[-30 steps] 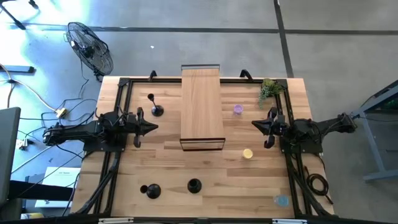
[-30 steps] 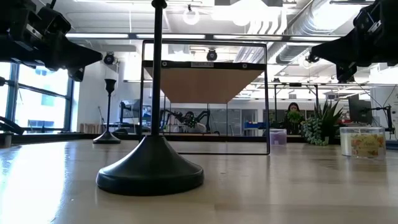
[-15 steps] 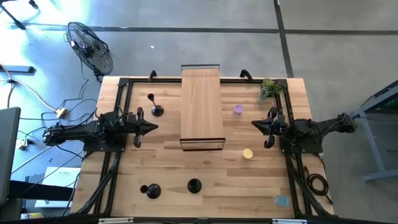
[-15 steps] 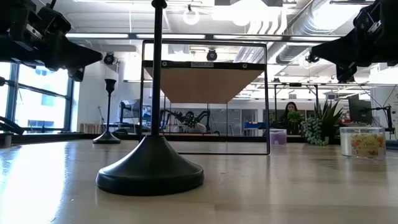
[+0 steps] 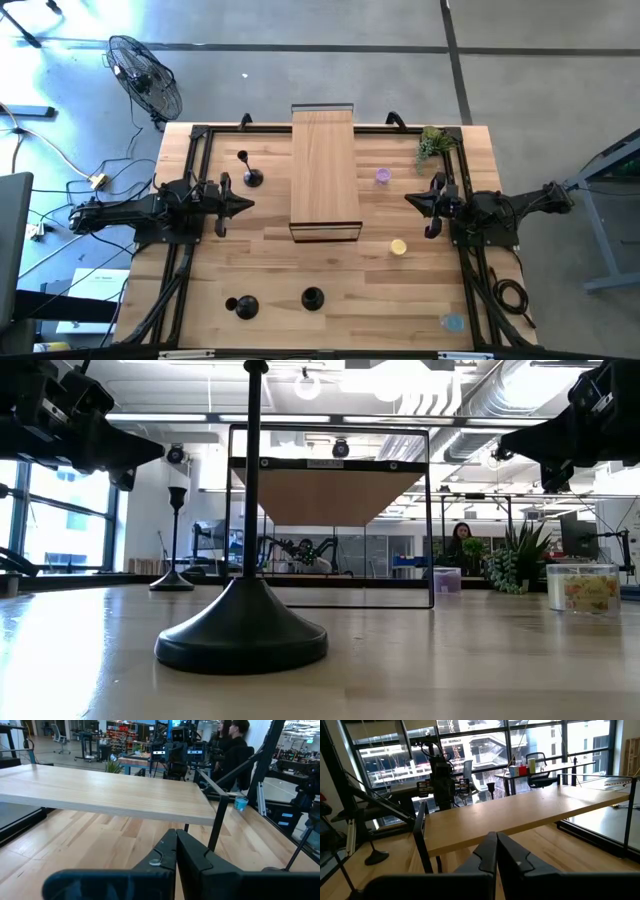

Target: Pick & Place candle stick holders

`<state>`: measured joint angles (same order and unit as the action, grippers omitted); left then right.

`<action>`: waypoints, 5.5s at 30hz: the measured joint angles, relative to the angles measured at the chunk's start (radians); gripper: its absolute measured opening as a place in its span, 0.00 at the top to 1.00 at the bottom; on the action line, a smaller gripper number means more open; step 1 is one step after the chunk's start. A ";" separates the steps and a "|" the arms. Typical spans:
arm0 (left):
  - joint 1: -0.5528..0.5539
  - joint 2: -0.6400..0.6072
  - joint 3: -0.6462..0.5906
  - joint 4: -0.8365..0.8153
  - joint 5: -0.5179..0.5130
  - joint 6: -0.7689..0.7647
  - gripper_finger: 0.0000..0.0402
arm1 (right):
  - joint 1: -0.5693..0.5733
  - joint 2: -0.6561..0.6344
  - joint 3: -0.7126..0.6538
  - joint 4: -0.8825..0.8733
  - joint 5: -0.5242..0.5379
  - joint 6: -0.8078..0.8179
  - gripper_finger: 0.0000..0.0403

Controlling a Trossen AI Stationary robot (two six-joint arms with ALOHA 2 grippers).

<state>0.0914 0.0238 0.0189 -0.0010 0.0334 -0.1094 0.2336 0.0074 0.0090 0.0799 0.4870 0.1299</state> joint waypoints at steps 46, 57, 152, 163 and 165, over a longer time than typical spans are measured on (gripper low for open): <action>0.000 0.000 0.011 0.002 -0.017 -0.174 1.00 | 0.000 0.000 0.000 0.006 0.001 0.000 0.99; 0.000 0.000 0.012 0.041 -0.121 -0.239 1.00 | 0.000 0.000 0.000 0.045 0.001 0.013 0.99; 0.070 0.976 1.655 -1.571 -0.756 -0.359 0.49 | 0.000 0.039 0.215 0.000 0.243 -0.079 0.83; 0.586 1.117 1.837 -1.573 -0.277 -0.262 0.49 | 0.000 0.039 0.215 -0.002 0.231 -0.034 0.83; 0.670 1.167 1.837 -1.572 -0.183 -0.216 0.49 | 0.000 0.039 0.215 -0.002 0.224 -0.033 0.83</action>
<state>0.7609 1.1910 1.8557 -1.5726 -0.1498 -0.3252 0.2333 0.0460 0.2241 0.0776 0.7114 0.0970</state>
